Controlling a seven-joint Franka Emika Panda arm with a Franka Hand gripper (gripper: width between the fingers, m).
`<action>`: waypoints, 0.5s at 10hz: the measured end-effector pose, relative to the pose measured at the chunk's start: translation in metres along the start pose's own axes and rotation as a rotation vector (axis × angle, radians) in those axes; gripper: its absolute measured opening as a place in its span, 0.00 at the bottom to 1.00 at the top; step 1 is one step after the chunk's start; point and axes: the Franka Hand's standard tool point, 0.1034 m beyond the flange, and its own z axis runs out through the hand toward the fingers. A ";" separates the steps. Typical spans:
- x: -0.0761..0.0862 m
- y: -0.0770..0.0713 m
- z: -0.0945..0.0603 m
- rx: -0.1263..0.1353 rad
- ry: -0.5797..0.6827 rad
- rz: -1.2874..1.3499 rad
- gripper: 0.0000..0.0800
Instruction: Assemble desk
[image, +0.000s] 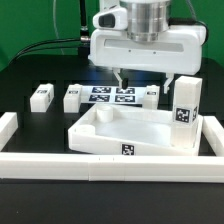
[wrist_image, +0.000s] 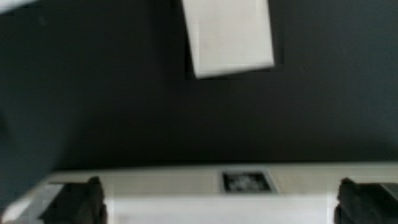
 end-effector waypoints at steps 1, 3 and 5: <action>-0.001 0.001 0.002 -0.007 -0.057 0.002 0.81; -0.004 0.003 0.003 -0.023 -0.165 -0.002 0.81; -0.003 0.003 0.007 -0.033 -0.247 -0.043 0.81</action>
Offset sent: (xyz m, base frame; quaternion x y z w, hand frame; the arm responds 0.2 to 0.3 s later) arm 0.0000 0.0000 0.0000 0.0000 -0.1296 0.0000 0.9916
